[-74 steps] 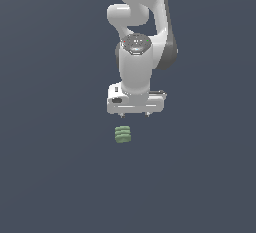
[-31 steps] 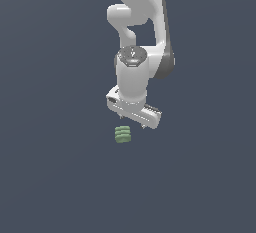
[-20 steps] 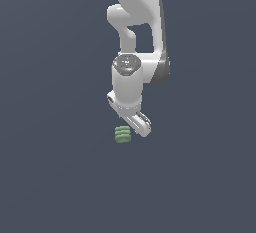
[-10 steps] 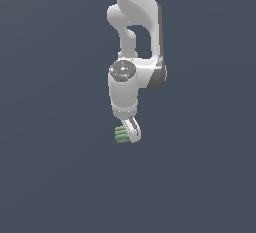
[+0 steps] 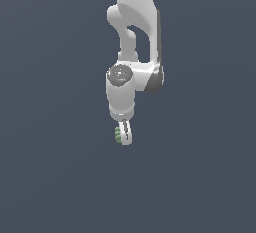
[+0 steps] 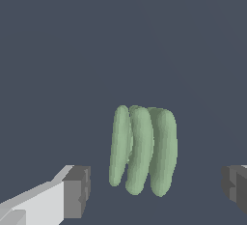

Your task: Pick up the object and move it to a goal position.

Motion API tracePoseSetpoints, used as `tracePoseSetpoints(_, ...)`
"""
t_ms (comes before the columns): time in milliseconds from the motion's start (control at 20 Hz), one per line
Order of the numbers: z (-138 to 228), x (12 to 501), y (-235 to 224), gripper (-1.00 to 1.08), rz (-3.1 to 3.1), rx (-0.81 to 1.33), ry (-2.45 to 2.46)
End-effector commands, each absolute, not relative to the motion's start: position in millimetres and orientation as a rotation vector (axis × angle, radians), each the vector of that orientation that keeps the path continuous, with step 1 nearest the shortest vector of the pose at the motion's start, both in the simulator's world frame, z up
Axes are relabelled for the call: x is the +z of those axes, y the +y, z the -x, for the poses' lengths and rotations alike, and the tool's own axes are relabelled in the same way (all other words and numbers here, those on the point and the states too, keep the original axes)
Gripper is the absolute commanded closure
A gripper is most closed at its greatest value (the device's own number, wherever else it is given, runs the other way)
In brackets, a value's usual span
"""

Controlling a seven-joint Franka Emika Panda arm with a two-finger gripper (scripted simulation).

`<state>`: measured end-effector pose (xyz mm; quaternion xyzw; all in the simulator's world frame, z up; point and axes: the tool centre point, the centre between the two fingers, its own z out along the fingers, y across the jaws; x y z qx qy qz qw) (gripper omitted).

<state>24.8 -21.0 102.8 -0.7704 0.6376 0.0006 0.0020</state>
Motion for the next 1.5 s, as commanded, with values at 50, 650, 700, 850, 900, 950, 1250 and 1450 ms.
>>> tracePoseSetpoints(50,-24.6,100.3,-23.4,-0.92,2.367,0.001,2.063)
tracePoseSetpoints(650,-24.3,92.3,-24.9,-0.92,2.333,0.0,2.104)
tracePoseSetpoints(700,-24.2,88.9,-25.2,-0.92,2.333,0.0,2.104)
tracePoseSetpoints(850,-23.6,74.2,-25.4,-0.92,2.331,0.0,2.107)
tracePoseSetpoints(900,-23.4,68.3,-25.4,-0.92,2.33,0.0,2.107)
tracePoseSetpoints(950,-23.2,63.1,-25.5,-0.92,2.329,0.0,2.108)
tracePoseSetpoints(1250,-24.1,48.3,-25.4,-0.92,2.328,0.0,2.109)
tracePoseSetpoints(1450,-24.3,48.1,-25.4,1.08,2.328,0.0,2.109)
